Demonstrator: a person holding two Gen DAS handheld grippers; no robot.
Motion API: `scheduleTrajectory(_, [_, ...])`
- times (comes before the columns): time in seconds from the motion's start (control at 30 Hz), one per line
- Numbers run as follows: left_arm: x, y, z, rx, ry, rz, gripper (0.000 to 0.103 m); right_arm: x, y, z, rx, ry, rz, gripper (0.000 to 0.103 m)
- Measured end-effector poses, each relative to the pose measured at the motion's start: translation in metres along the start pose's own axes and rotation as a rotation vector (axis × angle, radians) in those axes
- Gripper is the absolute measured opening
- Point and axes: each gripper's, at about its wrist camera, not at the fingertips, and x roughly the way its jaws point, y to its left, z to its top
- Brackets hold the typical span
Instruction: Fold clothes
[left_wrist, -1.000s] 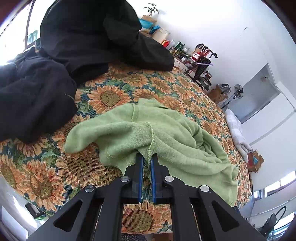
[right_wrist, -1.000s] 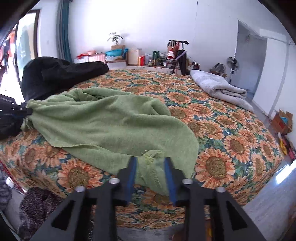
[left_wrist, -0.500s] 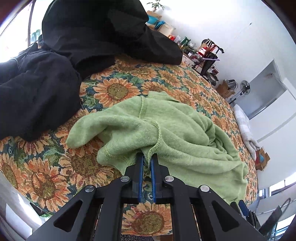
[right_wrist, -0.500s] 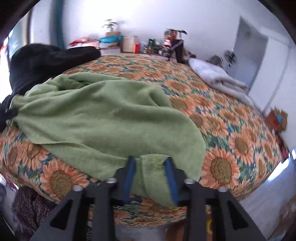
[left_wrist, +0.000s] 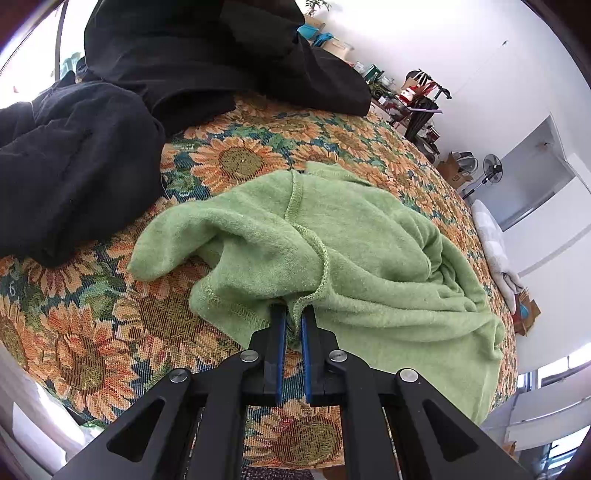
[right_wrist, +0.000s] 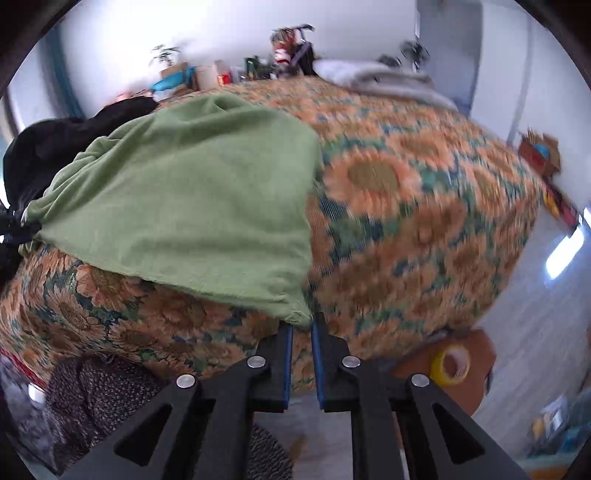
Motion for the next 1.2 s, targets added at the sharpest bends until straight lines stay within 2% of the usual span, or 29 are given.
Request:
scheduleTrajectory(0.07, [-0.001, 0.000, 0.000, 0.004, 0.001, -0.001, 0.007, -0.004, -0.006, -0.002, 0.067, 0.002, 0.063, 0.023])
scheduleTrajectory(0.13, [0.000, 0.001, 0.000, 0.001, 0.003, -0.003, 0.007, -0.009, -0.007, -0.002, 0.098, -0.005, 0.122, 0.035])
scheduleTrajectory(0.23, [0.001, 0.002, 0.000, -0.008, 0.008, -0.005, 0.007, -0.015, -0.001, -0.005, 0.105, -0.031, 0.162, 0.040])
scheduleTrajectory(0.33, [0.004, 0.003, -0.002, -0.009, 0.012, -0.001, 0.007, -0.009, 0.009, -0.006, 0.100, -0.016, 0.180, 0.041])
scheduleTrajectory(0.4, [0.006, 0.003, -0.003, -0.008, 0.016, 0.003, 0.007, -0.002, 0.007, -0.010, 0.152, 0.004, 0.237, 0.041])
scheduleTrajectory(0.63, [0.006, 0.003, -0.002, -0.005, 0.011, 0.009, 0.007, 0.020, -0.023, -0.011, 0.504, -0.027, 0.452, 0.042])
scheduleTrajectory(0.7, [0.007, 0.003, -0.003, -0.004, 0.008, 0.013, 0.007, 0.027, -0.031, -0.012, 0.599, -0.044, 0.509, 0.045])
scheduleTrajectory(0.83, [0.007, 0.000, -0.004, 0.009, 0.001, 0.029, 0.007, 0.034, -0.037, -0.011, 0.646, -0.077, 0.544, 0.046])
scheduleTrajectory(0.9, [0.007, -0.001, -0.004, 0.009, -0.002, 0.032, 0.007, 0.033, -0.041, -0.010, 0.671, -0.088, 0.534, 0.046])
scheduleTrajectory(0.97, [0.006, -0.001, -0.004, 0.010, -0.007, 0.034, 0.007, 0.033, -0.044, -0.010, 0.697, -0.099, 0.524, 0.042])
scheduleTrajectory(1.0, [0.006, -0.001, -0.005, 0.013, -0.009, 0.035, 0.007, 0.032, -0.046, -0.010, 0.710, -0.105, 0.519, 0.032])
scheduleTrajectory(1.03, [0.006, -0.002, -0.005, 0.017, -0.012, 0.038, 0.007, 0.032, -0.048, -0.009, 0.723, -0.110, 0.513, 0.016])
scheduleTrajectory(1.1, [0.006, -0.003, -0.006, 0.023, -0.020, 0.041, 0.007, 0.031, -0.052, -0.009, 0.744, -0.123, 0.506, 0.003])
scheduleTrajectory(1.2, [0.003, -0.002, -0.009, 0.014, -0.039, 0.027, 0.007, 0.016, -0.058, -0.009, 0.741, -0.169, 0.500, 0.002])
